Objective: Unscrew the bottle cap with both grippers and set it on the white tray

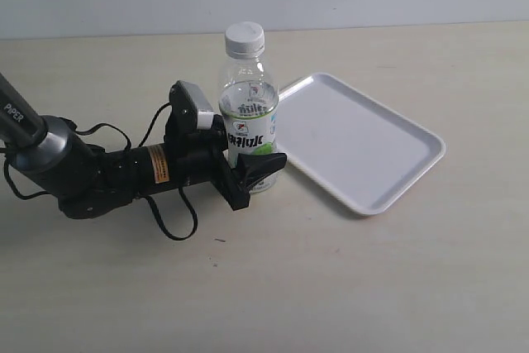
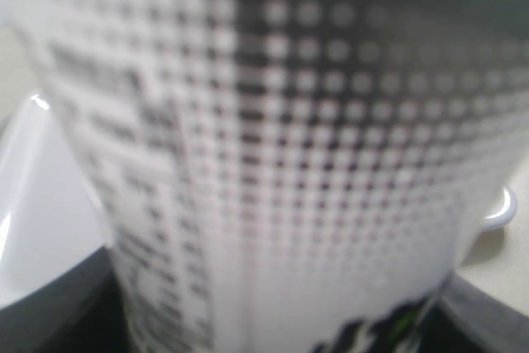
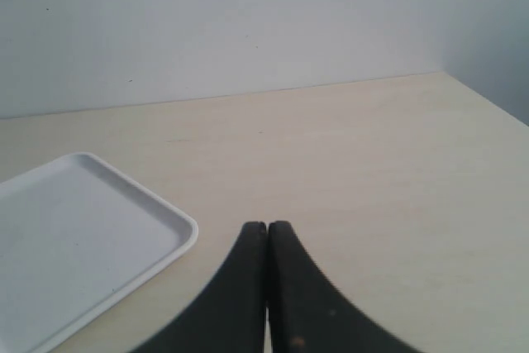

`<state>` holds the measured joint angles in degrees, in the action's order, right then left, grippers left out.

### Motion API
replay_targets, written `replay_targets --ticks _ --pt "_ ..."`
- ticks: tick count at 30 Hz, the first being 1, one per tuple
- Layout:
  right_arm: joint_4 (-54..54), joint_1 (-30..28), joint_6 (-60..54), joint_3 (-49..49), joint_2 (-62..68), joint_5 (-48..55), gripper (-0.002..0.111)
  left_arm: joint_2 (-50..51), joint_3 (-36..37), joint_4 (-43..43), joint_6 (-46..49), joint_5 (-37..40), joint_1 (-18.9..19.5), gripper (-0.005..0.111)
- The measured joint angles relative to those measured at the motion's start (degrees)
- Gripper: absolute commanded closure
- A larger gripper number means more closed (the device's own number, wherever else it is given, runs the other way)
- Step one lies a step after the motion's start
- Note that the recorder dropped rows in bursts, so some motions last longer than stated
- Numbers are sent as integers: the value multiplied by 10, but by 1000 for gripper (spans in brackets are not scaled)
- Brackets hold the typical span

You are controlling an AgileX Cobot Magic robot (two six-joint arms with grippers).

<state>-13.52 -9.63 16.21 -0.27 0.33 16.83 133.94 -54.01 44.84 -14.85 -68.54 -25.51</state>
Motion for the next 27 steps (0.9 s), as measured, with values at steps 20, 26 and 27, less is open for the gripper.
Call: replay_targets --ticks 20,26,27 --pt "-18 0 -23 0 0 -2 108 0 0 0 0 0 0 105" --pt "15 0 0 0 0 -127 108 0 0 0 0 0 0 105" --pt "23 0 7 0 0 -156 108 0 0 0 0 0 0 105"
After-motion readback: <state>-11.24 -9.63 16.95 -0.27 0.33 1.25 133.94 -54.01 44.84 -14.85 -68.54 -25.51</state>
